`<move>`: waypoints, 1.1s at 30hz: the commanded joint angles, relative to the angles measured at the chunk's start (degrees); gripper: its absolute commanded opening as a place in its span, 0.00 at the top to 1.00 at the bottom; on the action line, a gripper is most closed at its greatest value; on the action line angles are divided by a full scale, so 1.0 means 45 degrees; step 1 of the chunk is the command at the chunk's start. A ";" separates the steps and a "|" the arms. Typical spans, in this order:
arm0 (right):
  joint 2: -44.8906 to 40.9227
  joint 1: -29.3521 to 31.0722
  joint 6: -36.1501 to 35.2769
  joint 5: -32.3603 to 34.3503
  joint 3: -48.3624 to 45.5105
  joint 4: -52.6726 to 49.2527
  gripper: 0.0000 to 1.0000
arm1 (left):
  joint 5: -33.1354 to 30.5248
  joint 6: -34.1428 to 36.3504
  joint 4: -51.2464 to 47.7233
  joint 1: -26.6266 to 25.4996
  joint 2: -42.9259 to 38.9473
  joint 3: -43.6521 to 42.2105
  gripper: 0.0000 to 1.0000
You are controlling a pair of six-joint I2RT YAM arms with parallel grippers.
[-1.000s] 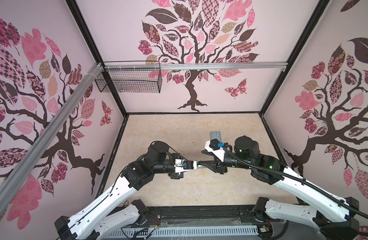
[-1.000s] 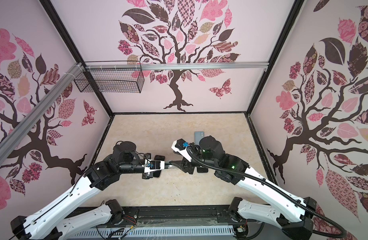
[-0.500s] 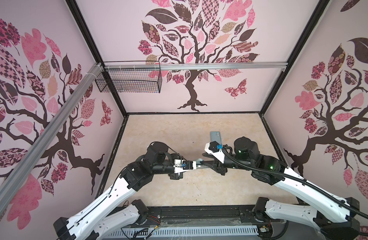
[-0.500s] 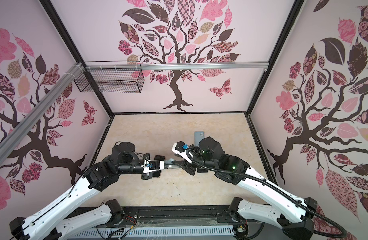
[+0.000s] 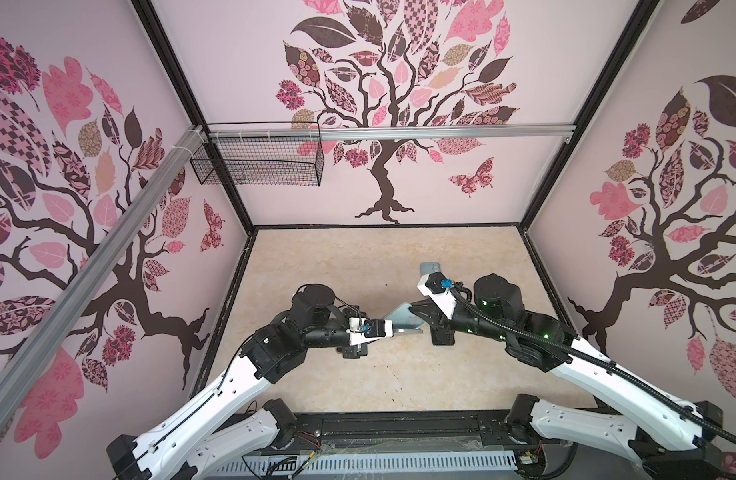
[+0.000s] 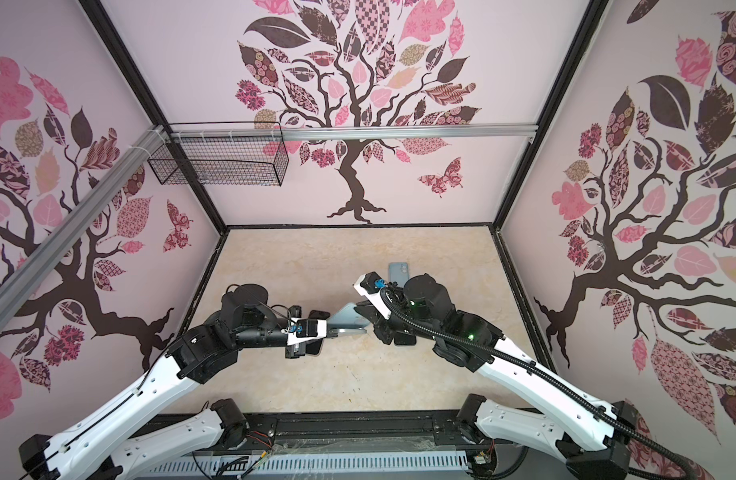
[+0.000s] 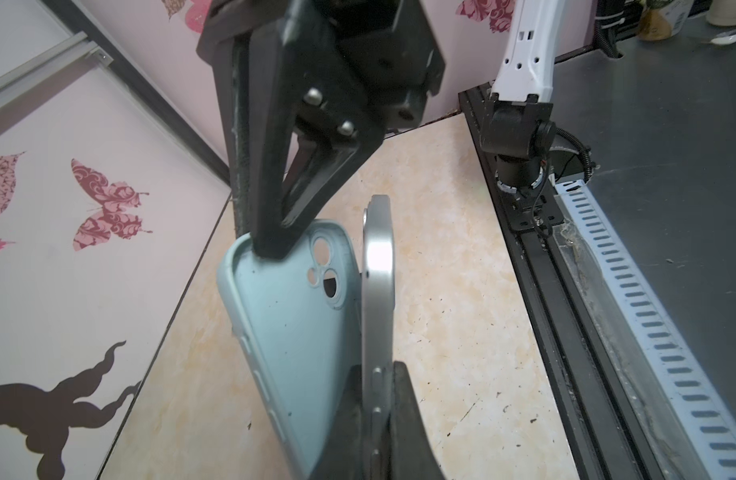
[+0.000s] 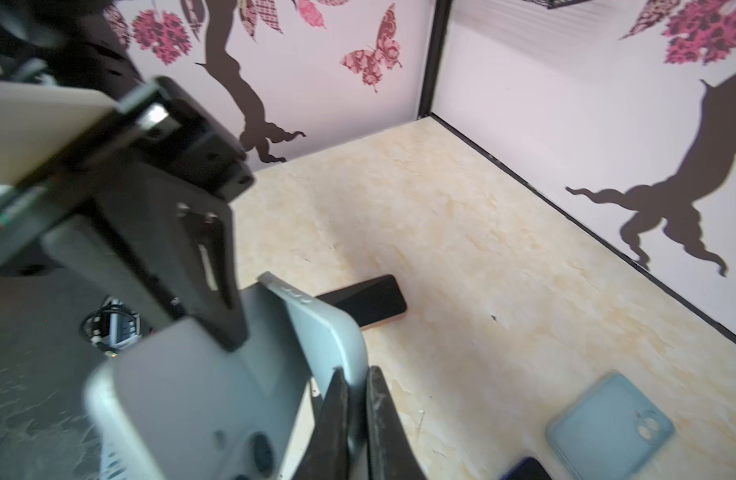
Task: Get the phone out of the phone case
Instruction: 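Hold the phone with the left gripper while the right gripper pulls the case off, then lower the empty mint case toward the table with the right gripper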
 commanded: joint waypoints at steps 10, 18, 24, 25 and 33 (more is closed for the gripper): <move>0.0501 -0.2030 0.2236 0.0531 -0.0168 -0.0403 1.00 | 0.0504 -0.1387 0.1662 -0.0016 -0.0504 -0.0404 1.00; 0.1435 -0.2032 0.1226 0.1836 -0.0383 -0.1506 1.00 | -0.0290 -0.5655 0.3597 0.0095 -0.0380 -0.1128 1.00; 0.2569 -0.2042 0.0267 0.3057 -0.0638 -0.1684 1.00 | -0.2575 -0.8601 0.3890 0.0756 -0.0528 -0.1867 1.00; 0.2792 -0.2032 0.0198 0.3132 -0.0674 -0.1616 1.00 | -0.2757 -0.9125 0.3879 0.1145 -0.0556 -0.1972 1.00; 0.5061 -0.2032 -0.0819 0.2548 -0.0611 -0.0704 1.00 | -0.3899 -1.1375 0.1542 0.3384 -0.0154 -0.1760 1.00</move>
